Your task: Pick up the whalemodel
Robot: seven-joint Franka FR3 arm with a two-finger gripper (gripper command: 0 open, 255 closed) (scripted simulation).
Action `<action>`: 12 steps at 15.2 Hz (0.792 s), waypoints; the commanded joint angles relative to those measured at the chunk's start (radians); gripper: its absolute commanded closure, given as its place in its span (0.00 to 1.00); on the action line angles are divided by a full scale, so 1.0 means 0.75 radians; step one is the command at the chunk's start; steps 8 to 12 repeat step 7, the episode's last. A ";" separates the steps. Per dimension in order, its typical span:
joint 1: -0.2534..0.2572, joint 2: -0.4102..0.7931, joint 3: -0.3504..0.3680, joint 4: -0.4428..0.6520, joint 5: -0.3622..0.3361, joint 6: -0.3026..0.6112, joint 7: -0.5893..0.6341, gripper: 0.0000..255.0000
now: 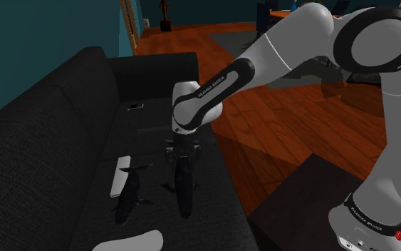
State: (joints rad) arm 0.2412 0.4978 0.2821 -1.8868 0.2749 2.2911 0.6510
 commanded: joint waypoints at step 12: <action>-0.007 -0.075 0.005 0.010 0.003 -0.081 0.021 1.00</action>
